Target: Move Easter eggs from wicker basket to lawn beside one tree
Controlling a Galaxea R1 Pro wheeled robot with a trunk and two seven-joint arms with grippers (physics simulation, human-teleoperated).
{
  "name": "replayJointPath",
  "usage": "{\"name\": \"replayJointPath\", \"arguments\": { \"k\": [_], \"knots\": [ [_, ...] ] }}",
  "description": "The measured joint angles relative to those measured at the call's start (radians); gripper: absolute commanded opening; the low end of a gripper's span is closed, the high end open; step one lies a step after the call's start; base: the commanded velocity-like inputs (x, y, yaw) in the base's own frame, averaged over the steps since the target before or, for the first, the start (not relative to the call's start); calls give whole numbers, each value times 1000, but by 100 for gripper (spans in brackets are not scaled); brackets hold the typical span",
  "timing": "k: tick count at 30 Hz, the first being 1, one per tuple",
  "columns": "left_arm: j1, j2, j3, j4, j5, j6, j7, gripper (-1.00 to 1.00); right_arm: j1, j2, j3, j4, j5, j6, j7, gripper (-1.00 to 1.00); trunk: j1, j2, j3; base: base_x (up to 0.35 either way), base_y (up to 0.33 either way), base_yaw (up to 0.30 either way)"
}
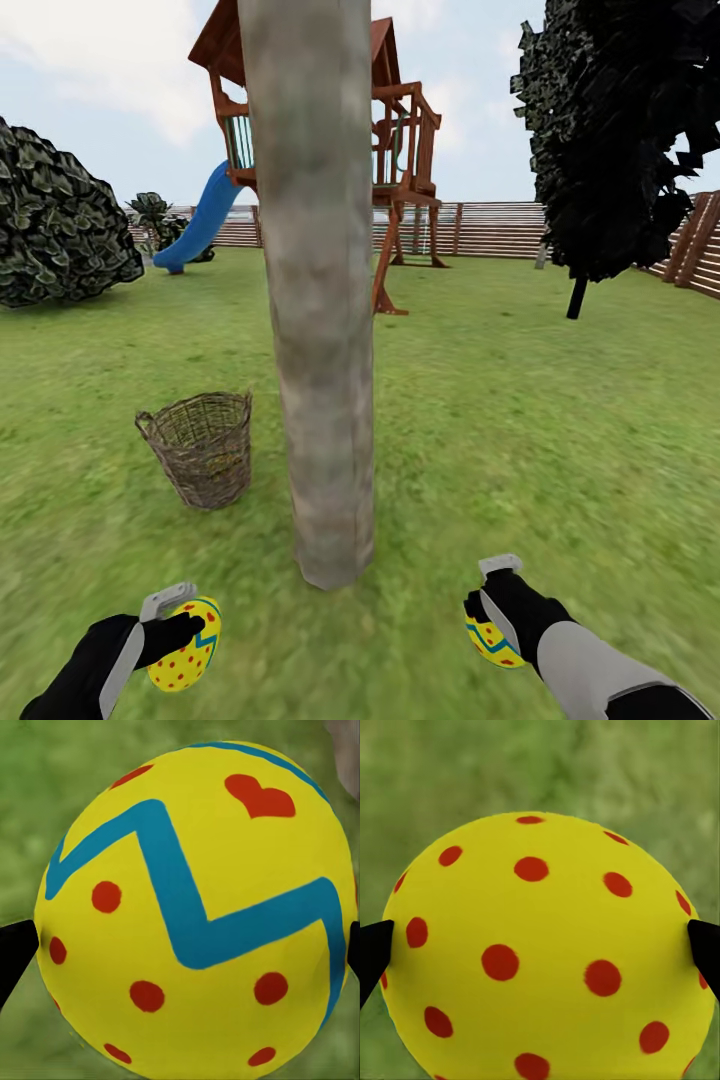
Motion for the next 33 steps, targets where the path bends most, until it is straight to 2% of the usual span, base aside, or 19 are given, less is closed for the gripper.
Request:
{"name": "replayJointPath", "arguments": {
  "k": [8,19,33],
  "knots": [
    [0,0,0,0,0,0,0,-100,0,0,1,0,0,0,0,-100,0,0,0,312,0,0],
    [0,-5,2,0,0,0,0,-100,0,0,1,0,0,0,0,-100,1,0,0,135,30,0],
    [0,-5,0,0,1,0,2,-100,0,2,1,0,0,0,0,-100,7,-3,-54,0,0,0]
  ]
}}
